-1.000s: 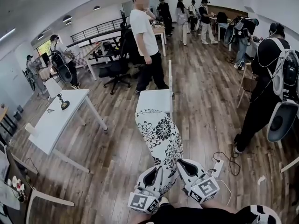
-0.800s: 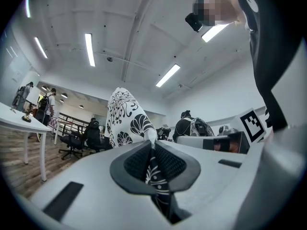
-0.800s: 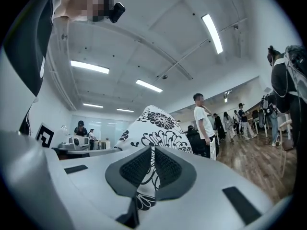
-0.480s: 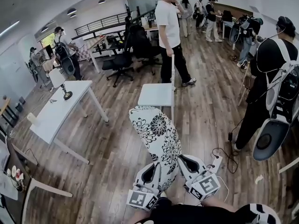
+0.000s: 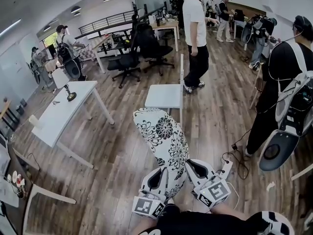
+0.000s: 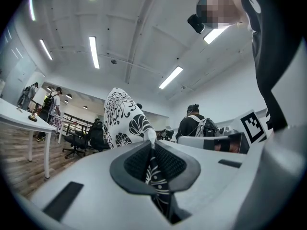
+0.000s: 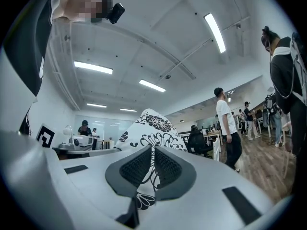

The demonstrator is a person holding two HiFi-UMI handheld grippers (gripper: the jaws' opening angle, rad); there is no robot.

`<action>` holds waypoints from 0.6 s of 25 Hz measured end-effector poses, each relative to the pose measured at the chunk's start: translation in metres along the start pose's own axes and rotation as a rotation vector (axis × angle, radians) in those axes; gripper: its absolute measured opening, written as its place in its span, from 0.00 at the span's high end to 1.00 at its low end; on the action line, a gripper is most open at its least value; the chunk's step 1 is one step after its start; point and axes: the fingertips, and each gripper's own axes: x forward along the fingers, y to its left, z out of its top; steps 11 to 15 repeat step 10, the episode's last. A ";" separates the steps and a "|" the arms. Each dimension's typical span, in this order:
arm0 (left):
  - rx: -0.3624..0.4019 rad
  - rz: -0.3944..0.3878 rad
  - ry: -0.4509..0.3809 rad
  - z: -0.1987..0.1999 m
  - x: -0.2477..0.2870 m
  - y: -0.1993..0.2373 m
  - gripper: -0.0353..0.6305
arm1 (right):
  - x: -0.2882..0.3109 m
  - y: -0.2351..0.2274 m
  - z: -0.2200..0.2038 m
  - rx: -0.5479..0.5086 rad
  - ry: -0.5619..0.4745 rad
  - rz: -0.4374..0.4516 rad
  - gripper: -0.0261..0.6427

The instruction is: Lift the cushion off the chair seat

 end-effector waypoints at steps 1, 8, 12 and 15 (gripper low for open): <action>-0.001 0.000 0.000 0.000 0.000 0.000 0.91 | 0.000 0.000 0.000 0.000 0.000 0.000 0.91; -0.002 -0.004 -0.006 0.006 0.001 0.003 0.91 | 0.007 0.005 0.003 0.000 0.005 0.012 0.91; 0.000 -0.006 -0.007 0.008 0.002 0.004 0.91 | 0.009 0.006 0.005 0.000 0.006 0.018 0.91; 0.000 -0.006 -0.007 0.008 0.002 0.004 0.91 | 0.009 0.006 0.005 0.000 0.006 0.018 0.91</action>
